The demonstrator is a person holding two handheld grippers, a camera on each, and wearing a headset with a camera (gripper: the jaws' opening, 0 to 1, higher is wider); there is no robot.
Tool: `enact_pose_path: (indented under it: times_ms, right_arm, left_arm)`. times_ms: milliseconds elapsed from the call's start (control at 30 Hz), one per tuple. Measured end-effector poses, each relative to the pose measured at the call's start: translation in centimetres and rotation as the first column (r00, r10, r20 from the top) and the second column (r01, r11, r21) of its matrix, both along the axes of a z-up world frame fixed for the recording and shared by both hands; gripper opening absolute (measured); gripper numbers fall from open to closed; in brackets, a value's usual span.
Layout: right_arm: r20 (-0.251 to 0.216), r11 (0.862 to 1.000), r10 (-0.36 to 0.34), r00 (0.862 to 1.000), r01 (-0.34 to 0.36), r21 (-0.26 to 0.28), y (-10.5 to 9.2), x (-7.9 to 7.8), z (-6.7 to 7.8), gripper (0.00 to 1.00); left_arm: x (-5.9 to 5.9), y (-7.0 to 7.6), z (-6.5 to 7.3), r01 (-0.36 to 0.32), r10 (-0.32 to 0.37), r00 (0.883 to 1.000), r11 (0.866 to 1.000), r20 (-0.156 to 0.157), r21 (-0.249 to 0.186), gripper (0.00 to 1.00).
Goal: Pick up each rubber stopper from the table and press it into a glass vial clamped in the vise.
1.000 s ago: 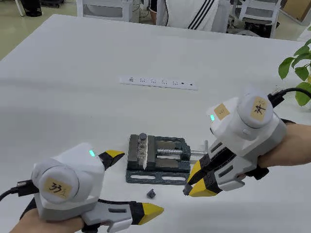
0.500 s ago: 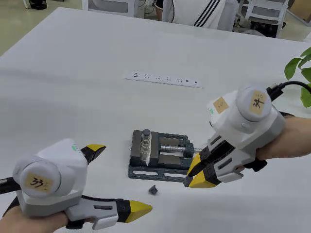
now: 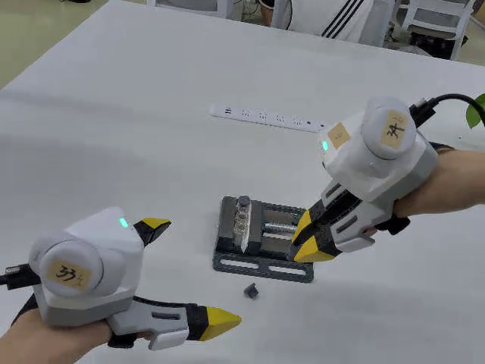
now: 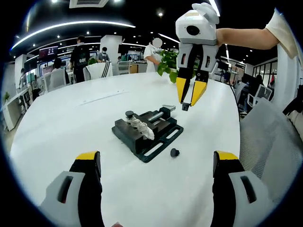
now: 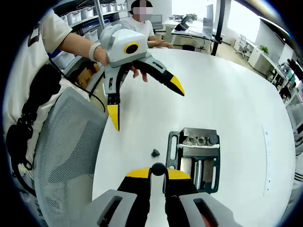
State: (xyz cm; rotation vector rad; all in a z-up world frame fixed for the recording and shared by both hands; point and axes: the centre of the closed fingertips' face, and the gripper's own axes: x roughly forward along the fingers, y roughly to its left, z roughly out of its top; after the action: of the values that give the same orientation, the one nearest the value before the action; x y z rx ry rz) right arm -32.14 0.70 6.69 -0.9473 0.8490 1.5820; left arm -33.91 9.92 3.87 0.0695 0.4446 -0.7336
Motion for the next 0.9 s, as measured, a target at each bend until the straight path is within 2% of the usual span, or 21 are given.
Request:
enact_pose_path:
  times_ms: [333, 467, 567, 600, 667, 767, 833, 867, 900]
  right_arm:
    - [0.074, 0.994, 0.103, 0.992, -0.100, -0.053, 1.7, 2.4, -0.6, 0.06]
    - [0.102, 0.984, 0.170, 0.980, -0.163, -0.078, 2.0, 3.2, -0.6, 0.05]
    - [0.131, 0.973, 0.224, 0.966, -0.213, -0.094, 2.4, 4.1, -0.6, 0.05]
    - [0.148, 0.964, 0.258, 0.955, -0.245, -0.102, 2.5, 4.5, -0.5, 0.05]
    - [0.158, 0.958, 0.280, 0.947, -0.265, -0.109, 2.8, 4.8, -0.5, 0.05]
    - [0.192, 0.936, 0.347, 0.918, -0.329, -0.124, 3.4, 5.6, -0.6, 0.05]
    - [0.213, 0.911, 0.411, 0.886, -0.390, -0.135, 3.7, 5.8, -0.6, 0.05]
    - [0.224, 0.894, 0.447, 0.866, -0.423, -0.150, 3.7, 5.9, -0.7, 0.05]
    - [0.222, 0.885, 0.464, 0.857, -0.437, -0.163, 3.7, 6.0, -0.9, 0.05]
  left_arm:
    - [0.3, 0.3, -0.2, -0.014, 0.014, 1.000, 1.000, -0.005, -0.011, 0.98]
    - [0.5, 0.4, -0.2, -0.018, 0.018, 1.000, 1.000, -0.006, -0.014, 0.97]
    - [0.7, 0.6, -0.3, -0.023, 0.023, 1.000, 1.000, -0.009, -0.015, 0.97]
    - [0.7, 0.6, -0.4, -0.025, 0.025, 1.000, 1.000, -0.009, -0.016, 0.97]
    - [0.8, 0.7, -0.4, -0.029, 0.029, 1.000, 0.999, -0.010, -0.017, 0.97]
    - [0.8, 0.7, -0.5, -0.036, 0.036, 0.999, 0.999, -0.012, -0.019, 0.97]
    - [0.9, 0.8, -0.6, -0.038, 0.037, 0.999, 0.999, -0.016, -0.019, 0.97]
    - [0.9, 0.9, -0.7, -0.038, 0.038, 0.999, 0.999, -0.018, -0.018, 0.97]
    - [0.9, 0.9, -0.7, -0.038, 0.037, 0.999, 0.999, -0.020, -0.018, 0.97]
